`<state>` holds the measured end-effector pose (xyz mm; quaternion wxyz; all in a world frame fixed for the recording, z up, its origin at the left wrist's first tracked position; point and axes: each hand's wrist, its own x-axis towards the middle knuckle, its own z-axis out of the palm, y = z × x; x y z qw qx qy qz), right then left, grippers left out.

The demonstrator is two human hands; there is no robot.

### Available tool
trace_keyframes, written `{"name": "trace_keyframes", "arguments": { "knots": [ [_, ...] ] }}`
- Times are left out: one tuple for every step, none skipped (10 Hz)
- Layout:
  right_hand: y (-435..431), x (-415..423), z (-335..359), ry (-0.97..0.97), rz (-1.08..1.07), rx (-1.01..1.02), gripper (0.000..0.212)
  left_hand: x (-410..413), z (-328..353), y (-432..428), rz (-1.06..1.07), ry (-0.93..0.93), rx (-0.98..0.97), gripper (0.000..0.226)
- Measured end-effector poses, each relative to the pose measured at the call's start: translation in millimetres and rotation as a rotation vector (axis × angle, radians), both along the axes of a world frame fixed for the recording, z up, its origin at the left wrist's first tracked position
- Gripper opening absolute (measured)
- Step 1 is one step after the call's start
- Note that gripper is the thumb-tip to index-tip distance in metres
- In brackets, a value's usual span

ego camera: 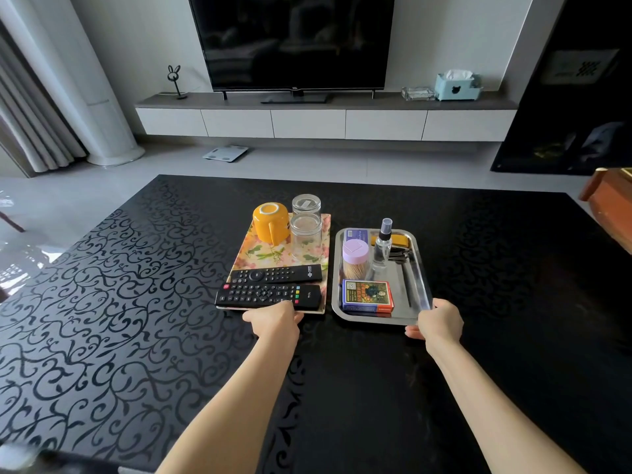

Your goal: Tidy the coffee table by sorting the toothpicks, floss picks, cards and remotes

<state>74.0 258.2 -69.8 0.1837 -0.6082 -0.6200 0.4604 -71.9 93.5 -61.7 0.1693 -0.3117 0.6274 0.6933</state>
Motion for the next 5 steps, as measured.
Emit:
{"name": "trace_keyframes", "arguments": {
  "knots": [
    [-0.7,-1.1,0.1,-0.008,0.002,0.009,0.039,-1.9,0.5,-0.1,-0.014,-0.02,-0.012,0.065],
    [-0.2,-0.8,-1.3,-0.033,0.015,0.027,0.042,-6.4,-1.1,-0.2,-0.013,-0.061,0.04,0.069],
    [-1.5,4.0,3.4,-0.047,0.043,0.017,0.048,-7.6,4.8,-0.9,-0.04,-0.09,0.048,0.072],
    [-3.9,13.8,12.1,-0.088,0.078,0.017,0.046,-13.8,7.1,-9.0,-0.074,-0.07,0.053,0.07],
    [-4.6,26.2,24.7,-0.119,0.079,0.086,0.039,-17.5,13.5,-26.2,-0.163,0.002,0.049,0.058]
  ]
}}
